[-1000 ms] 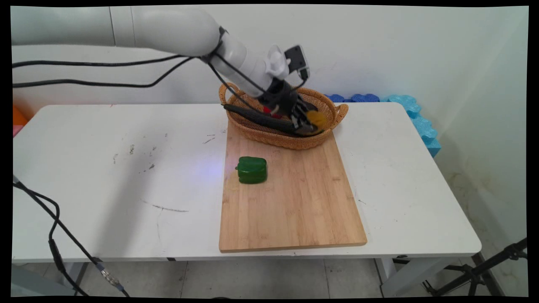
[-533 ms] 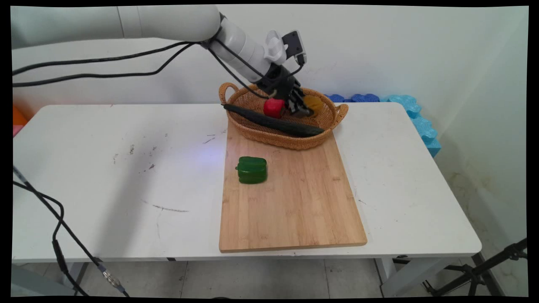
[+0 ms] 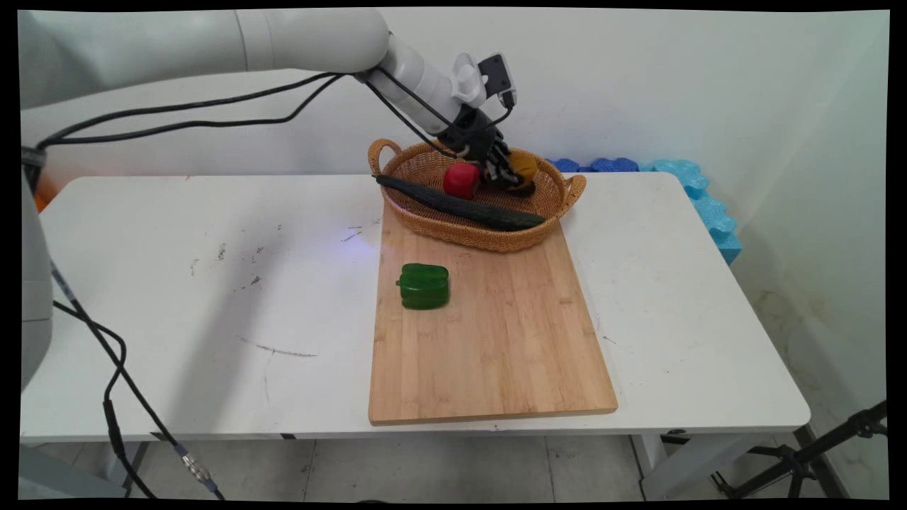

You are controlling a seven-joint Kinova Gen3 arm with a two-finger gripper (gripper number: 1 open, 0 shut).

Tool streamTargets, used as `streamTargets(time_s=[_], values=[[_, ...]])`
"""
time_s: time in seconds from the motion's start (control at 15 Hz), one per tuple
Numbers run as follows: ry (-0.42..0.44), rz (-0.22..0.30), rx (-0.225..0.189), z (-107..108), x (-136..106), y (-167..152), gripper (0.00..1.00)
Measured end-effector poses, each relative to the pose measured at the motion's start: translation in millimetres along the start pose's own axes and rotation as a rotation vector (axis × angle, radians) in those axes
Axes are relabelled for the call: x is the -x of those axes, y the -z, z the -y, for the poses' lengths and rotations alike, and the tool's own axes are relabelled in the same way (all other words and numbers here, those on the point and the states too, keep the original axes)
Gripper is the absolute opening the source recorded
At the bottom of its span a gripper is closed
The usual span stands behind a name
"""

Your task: Place the picked object in the vegetable basket

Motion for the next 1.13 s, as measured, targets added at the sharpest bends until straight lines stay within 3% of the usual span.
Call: streamTargets(time_s=[0.87,0.93,1.13], values=[[0.085,0.024,-0.005,13.2,11.9,-49.9,0.00],[0.090,0.025,-0.004,13.5,12.6,-51.8,1.00],[0.099,0.025,-0.005,14.2,14.1,-54.6,1.00]])
